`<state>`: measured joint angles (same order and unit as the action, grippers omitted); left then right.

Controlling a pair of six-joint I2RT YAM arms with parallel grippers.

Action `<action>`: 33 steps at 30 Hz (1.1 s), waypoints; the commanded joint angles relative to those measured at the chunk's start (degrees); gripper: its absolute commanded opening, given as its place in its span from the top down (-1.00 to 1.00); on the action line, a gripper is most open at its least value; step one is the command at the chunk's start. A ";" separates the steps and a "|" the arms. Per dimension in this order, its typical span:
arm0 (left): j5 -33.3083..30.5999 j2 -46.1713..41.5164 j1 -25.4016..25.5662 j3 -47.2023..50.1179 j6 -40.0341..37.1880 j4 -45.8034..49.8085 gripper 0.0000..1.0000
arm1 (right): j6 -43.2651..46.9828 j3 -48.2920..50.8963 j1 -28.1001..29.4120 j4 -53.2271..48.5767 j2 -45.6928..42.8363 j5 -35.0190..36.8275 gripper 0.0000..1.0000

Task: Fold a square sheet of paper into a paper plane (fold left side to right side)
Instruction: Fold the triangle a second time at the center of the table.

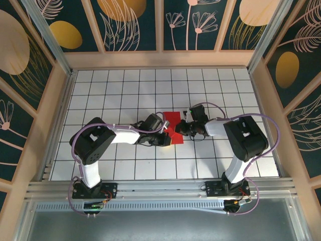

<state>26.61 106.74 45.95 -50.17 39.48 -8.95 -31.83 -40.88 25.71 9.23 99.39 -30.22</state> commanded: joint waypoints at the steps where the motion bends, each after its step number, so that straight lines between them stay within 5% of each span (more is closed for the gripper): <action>1: 0.10 1.39 -0.32 1.41 -0.58 -0.92 1.00 | 1.69 0.55 0.04 -5.34 2.81 3.67 1.00; 15: -2.19 -6.98 -0.57 2.41 0.40 0.80 1.00 | 1.91 0.33 0.14 -5.71 2.91 3.63 1.00; 33: -1.01 1.56 -0.87 -0.54 -1.51 0.31 1.00 | 2.28 0.11 0.27 -6.14 3.10 3.76 1.00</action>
<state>25.36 106.89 45.36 -50.59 39.05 -8.99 -31.40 -41.30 25.71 8.78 99.59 -30.26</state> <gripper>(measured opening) 0.043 0.050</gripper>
